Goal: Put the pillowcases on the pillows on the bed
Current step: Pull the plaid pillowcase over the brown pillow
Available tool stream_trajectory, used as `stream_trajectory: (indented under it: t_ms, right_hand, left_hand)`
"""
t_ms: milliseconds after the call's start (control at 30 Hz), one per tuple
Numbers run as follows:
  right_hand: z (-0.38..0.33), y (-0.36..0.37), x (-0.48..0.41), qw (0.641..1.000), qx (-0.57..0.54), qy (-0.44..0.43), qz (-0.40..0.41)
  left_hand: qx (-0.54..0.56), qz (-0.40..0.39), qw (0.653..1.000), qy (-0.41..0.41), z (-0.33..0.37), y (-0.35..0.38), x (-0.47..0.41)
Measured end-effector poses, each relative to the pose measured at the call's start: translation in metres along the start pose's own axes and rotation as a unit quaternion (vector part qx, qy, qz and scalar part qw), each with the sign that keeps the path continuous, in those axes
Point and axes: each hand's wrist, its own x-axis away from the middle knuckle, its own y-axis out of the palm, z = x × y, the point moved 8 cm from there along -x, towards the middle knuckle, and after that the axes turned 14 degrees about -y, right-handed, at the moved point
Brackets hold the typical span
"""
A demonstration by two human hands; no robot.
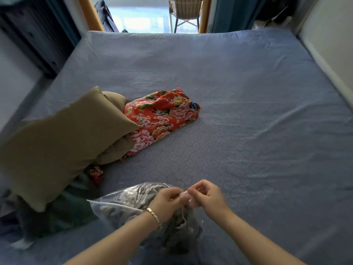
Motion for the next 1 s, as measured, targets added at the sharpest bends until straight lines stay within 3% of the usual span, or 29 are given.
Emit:
stream_trajectory:
  t_ms: [100,200,333,500,700,800,833,900,1000]
  right_hand:
    - [0.002,-0.008,0.012,1.000,0.019,0.002,-0.008]
    - [0.012,-0.018,0.022,0.998,0.052,0.021,-0.019]
    - [0.017,-0.025,0.031,0.996,0.083,0.012,-0.036]
    - [0.016,-0.044,0.041,0.996,0.078,-0.009,0.049]
    - [0.026,-0.085,0.053,0.988,0.061,0.016,0.144]
    - [0.017,-0.087,0.048,0.978,0.166,0.003,0.128]
    - [0.007,-0.085,0.044,0.960,0.262,-0.025,0.099]
    - [-0.018,-0.063,0.034,0.882,0.459,-0.105,0.000]
    - [-0.009,-0.007,0.027,0.789,0.562,-0.132,-0.209]
  left_hand:
    - [0.079,0.018,0.997,-0.006,-0.001,0.011,0.011]
    - [0.082,0.031,0.996,-0.024,-0.001,0.019,0.014]
    - [-0.094,0.054,0.994,0.020,0.009,0.024,0.015]
    - [-0.263,0.066,0.958,0.091,0.017,0.023,0.019]
    - [-0.368,0.064,0.917,0.142,0.010,-0.007,0.012]
    - [-0.402,0.090,0.894,0.174,0.018,-0.012,0.012]
    - [-0.400,0.099,0.888,0.205,0.024,-0.009,0.017]
    - [-0.392,0.098,0.876,0.263,0.037,0.002,0.030]
    - [-0.413,0.085,0.847,0.325,0.042,0.022,0.045]
